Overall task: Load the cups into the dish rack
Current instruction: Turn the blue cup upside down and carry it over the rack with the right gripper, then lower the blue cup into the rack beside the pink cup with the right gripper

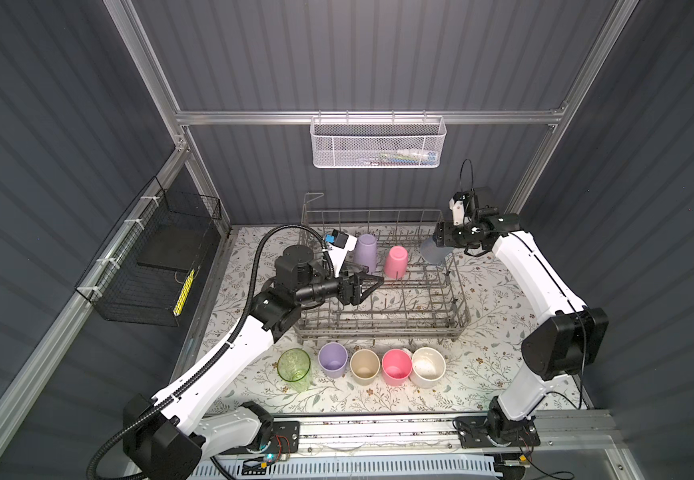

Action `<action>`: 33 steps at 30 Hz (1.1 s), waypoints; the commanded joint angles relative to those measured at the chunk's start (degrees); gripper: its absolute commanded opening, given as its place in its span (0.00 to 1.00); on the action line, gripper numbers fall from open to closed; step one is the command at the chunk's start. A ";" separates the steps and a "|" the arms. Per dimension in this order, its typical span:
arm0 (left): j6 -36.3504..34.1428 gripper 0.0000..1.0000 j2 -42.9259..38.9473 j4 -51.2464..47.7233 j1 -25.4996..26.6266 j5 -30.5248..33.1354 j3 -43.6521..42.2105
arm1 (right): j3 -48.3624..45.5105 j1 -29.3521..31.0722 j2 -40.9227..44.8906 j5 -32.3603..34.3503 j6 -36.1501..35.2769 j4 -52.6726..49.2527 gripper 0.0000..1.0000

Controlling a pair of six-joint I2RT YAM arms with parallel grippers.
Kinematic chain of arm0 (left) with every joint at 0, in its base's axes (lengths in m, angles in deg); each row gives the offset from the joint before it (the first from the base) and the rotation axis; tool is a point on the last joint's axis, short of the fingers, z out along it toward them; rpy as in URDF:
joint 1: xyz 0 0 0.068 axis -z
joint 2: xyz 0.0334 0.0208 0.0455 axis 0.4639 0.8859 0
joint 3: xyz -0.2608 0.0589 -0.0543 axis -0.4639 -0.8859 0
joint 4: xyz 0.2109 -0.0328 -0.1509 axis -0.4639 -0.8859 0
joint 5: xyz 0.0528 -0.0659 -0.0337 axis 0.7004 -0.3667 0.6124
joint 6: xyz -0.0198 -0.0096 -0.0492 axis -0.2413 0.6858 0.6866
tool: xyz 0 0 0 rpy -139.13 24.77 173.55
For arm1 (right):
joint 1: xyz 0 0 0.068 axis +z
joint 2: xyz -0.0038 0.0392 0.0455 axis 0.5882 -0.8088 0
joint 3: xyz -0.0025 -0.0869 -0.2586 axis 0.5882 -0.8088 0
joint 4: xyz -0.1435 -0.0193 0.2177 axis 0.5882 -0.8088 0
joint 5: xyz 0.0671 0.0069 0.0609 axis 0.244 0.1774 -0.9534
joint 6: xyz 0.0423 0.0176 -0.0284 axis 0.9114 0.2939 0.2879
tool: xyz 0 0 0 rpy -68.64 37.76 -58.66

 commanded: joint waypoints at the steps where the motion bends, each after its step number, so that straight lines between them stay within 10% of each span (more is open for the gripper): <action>1: -1.33 0.74 0.79 1.20 -0.33 -1.62 1.29 | 3.21 0.29 -2.00 0.86 -0.54 -0.69 0.14; 33: 0.59 0.73 4.45 4.49 -0.33 -4.45 0.58 | 8.08 2.25 -15.10 2.08 -1.13 -1.79 0.15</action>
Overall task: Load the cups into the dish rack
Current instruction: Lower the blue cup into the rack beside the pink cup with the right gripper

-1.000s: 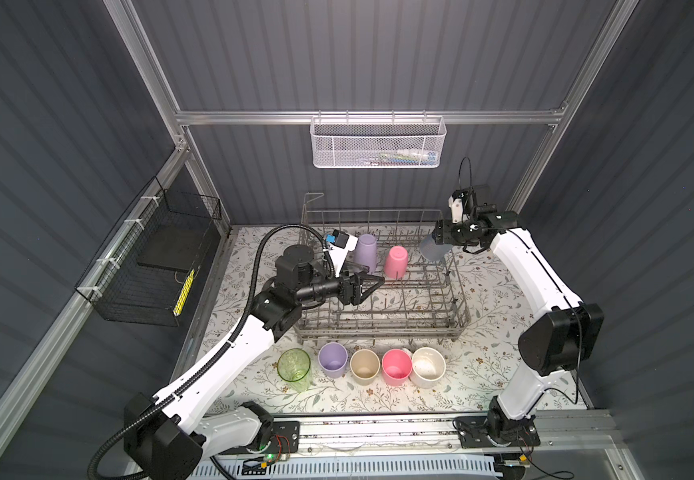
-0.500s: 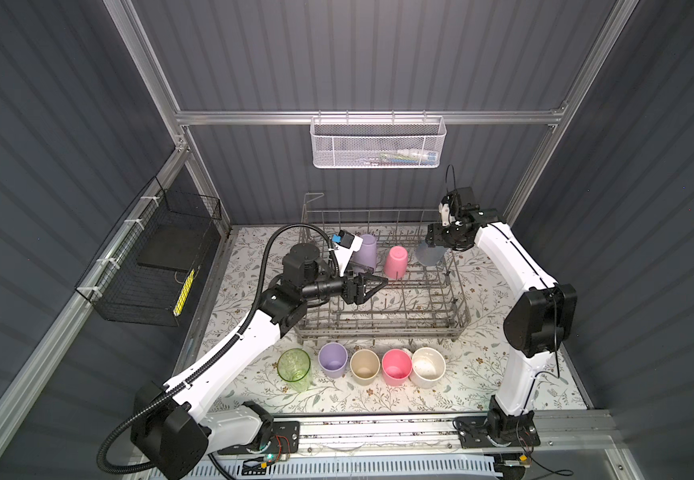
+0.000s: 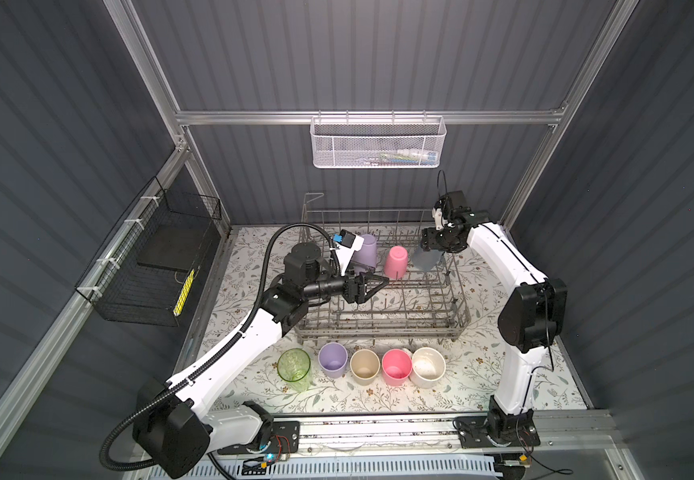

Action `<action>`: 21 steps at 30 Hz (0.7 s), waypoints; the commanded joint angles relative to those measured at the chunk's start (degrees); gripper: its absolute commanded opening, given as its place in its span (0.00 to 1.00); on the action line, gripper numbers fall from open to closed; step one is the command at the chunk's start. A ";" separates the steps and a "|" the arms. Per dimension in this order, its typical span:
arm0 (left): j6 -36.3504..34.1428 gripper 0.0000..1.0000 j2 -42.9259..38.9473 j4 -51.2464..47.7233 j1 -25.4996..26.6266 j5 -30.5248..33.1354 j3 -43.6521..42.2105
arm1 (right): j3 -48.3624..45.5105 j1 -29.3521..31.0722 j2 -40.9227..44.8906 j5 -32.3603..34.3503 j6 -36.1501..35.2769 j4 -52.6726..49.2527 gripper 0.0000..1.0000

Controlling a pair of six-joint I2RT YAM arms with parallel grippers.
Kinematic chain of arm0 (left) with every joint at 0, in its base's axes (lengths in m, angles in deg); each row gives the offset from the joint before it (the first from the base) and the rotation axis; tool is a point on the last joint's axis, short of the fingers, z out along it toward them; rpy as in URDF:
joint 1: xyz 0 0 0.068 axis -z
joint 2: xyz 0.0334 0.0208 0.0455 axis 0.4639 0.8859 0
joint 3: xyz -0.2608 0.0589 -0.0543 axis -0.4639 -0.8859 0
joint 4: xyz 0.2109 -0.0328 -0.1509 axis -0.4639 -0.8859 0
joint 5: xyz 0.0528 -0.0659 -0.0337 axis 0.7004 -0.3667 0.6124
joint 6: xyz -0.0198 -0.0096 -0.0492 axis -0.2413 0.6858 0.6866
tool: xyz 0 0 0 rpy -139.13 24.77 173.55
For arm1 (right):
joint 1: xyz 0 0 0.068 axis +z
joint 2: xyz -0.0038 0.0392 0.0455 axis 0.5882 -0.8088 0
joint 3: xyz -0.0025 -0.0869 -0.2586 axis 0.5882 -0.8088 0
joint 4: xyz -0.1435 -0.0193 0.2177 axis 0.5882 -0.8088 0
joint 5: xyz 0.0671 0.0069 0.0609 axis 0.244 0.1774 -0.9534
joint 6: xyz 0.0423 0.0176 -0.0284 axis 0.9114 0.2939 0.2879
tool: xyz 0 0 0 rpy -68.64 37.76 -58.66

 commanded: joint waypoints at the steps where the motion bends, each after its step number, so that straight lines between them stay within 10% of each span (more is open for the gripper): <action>1: 0.31 0.73 0.28 0.66 -0.33 -1.32 0.43 | 2.10 0.50 -1.58 0.82 -0.52 -0.07 0.16; 21: -0.67 0.73 0.87 -0.03 -0.33 -1.21 0.36 | 5.60 1.03 -6.20 2.89 0.49 -0.47 0.40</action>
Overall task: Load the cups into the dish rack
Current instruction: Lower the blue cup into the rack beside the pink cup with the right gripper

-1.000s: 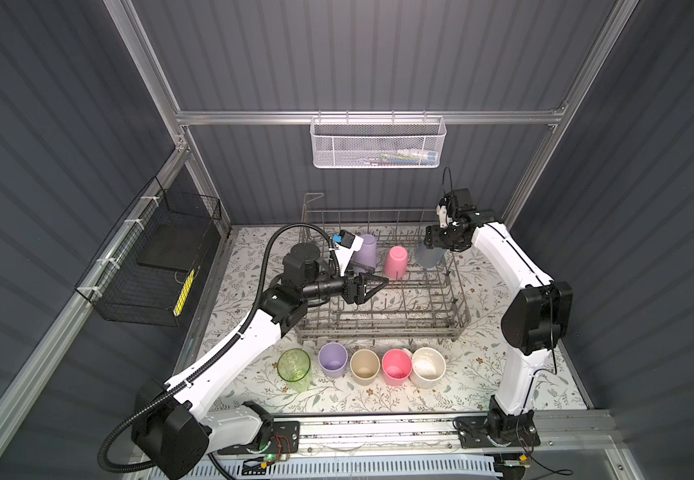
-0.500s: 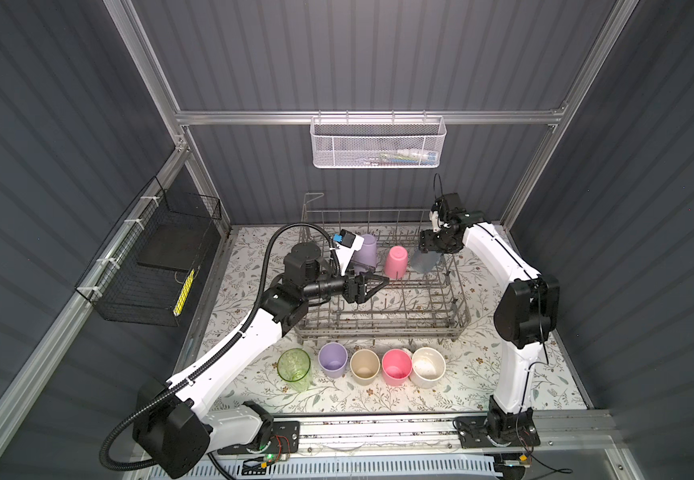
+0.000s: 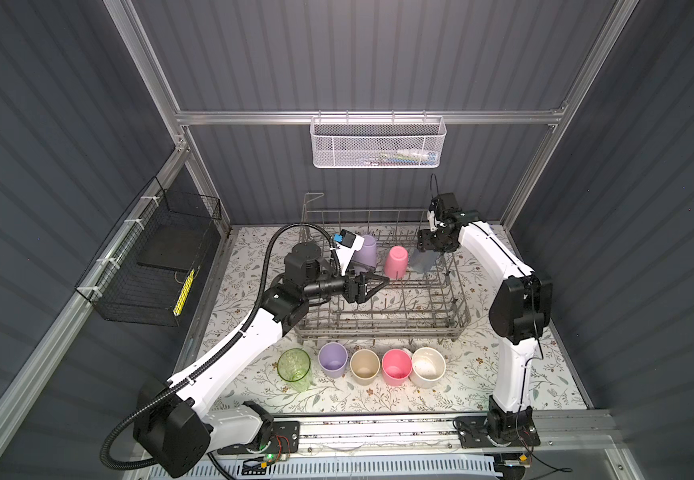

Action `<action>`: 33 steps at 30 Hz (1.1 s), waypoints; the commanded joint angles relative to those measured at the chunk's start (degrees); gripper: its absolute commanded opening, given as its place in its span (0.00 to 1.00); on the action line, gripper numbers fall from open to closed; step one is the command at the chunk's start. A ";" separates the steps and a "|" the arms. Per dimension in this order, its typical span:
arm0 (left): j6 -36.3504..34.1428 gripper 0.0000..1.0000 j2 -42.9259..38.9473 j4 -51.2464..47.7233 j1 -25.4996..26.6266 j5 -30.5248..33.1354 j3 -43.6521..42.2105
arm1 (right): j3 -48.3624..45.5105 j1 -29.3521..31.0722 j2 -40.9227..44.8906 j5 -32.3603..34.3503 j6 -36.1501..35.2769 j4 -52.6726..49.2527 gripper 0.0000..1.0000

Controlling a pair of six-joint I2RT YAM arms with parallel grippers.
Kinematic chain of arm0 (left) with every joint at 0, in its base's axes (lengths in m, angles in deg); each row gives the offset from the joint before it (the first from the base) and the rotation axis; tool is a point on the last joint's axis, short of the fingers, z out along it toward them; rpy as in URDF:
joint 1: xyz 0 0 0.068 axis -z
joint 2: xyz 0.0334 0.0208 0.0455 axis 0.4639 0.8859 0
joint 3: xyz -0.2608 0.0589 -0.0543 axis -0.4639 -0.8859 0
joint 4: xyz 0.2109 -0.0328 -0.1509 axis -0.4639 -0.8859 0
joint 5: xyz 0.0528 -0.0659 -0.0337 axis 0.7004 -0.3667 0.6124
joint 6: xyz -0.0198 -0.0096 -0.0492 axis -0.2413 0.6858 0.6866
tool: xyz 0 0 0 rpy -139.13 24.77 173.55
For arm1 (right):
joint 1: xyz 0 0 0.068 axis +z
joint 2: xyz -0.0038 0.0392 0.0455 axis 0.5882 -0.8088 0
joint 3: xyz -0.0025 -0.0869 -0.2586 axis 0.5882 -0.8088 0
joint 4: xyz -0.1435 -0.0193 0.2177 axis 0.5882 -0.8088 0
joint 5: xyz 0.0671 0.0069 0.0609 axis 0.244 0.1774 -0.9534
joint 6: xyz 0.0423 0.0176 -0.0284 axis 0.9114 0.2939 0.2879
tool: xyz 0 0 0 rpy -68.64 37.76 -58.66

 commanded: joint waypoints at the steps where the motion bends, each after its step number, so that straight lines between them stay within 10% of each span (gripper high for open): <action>1: -0.70 0.73 0.67 -0.17 -0.35 -1.08 0.47 | 1.85 0.33 -1.02 1.23 0.53 -0.05 0.42; 16: -0.83 0.73 1.03 -0.06 -0.35 -1.43 0.46 | 2.52 0.59 -0.68 1.10 1.04 -0.39 0.75; 33: -0.83 0.73 0.94 -0.25 -0.35 -1.43 0.73 | 2.61 0.63 1.58 0.25 1.61 -0.31 0.86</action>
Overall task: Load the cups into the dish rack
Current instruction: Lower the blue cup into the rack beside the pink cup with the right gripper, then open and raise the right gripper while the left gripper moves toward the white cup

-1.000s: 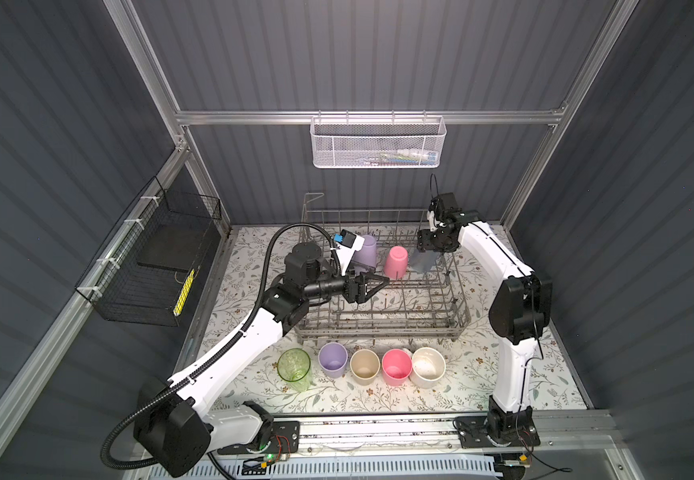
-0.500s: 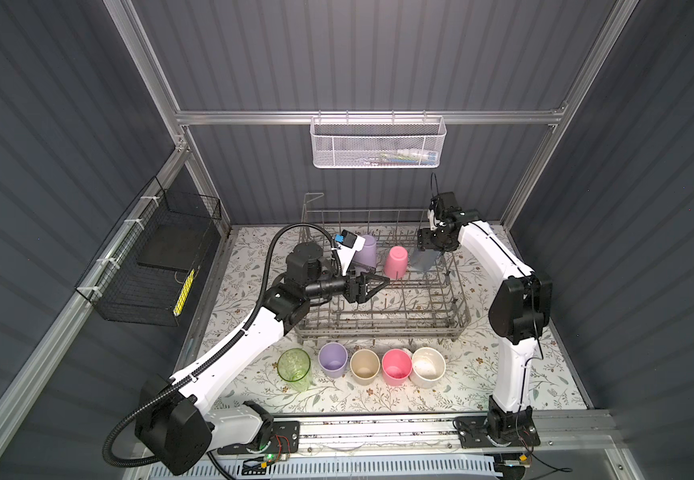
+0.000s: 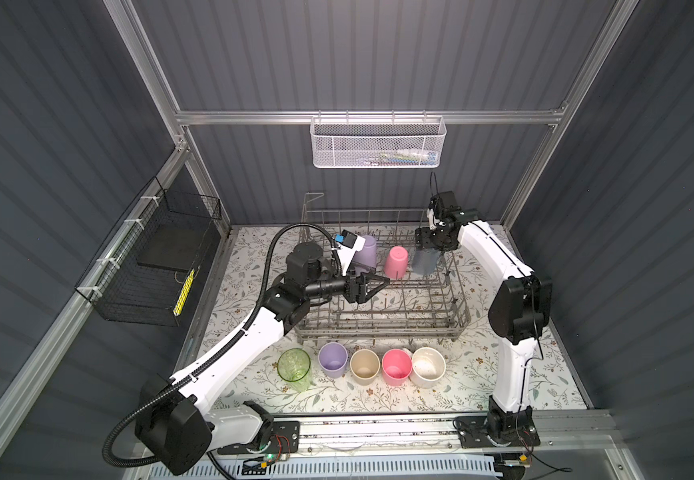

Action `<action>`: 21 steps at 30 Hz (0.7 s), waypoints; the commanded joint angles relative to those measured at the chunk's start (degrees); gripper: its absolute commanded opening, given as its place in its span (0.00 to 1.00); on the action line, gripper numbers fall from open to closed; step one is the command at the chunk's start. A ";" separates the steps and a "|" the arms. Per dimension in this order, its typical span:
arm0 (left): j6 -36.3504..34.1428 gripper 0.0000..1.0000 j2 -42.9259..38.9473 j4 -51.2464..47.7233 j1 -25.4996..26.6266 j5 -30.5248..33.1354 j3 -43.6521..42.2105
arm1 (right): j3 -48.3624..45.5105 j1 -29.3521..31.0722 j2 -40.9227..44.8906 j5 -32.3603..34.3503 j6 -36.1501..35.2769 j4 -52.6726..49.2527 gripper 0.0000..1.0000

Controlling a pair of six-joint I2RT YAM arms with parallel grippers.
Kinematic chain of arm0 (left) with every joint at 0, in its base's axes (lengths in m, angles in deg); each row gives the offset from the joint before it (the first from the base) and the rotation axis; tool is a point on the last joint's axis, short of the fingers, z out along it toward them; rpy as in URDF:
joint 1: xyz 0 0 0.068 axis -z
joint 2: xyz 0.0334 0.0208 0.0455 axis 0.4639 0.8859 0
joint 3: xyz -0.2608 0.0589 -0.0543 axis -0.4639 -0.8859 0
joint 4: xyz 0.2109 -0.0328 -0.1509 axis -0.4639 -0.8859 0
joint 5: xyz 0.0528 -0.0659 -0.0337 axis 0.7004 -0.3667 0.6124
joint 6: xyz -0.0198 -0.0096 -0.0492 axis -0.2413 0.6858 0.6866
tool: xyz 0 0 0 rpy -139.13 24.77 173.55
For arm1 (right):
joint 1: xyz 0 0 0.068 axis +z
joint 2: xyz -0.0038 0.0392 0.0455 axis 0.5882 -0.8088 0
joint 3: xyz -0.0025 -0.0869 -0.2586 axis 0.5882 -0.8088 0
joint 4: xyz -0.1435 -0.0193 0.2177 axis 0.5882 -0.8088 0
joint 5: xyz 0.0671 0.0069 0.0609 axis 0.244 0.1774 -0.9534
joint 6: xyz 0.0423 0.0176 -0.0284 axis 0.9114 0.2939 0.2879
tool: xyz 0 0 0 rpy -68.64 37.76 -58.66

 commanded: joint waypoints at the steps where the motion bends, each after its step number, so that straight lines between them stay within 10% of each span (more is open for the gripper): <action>1: -0.81 0.73 0.24 -0.37 -0.33 -1.00 0.76 | 1.59 0.32 2.12 -0.35 0.66 -0.29 0.87; 21: -2.45 0.73 -1.78 -4.22 -0.33 1.37 1.23 | -15.80 0.36 28.97 -4.46 2.20 12.18 0.91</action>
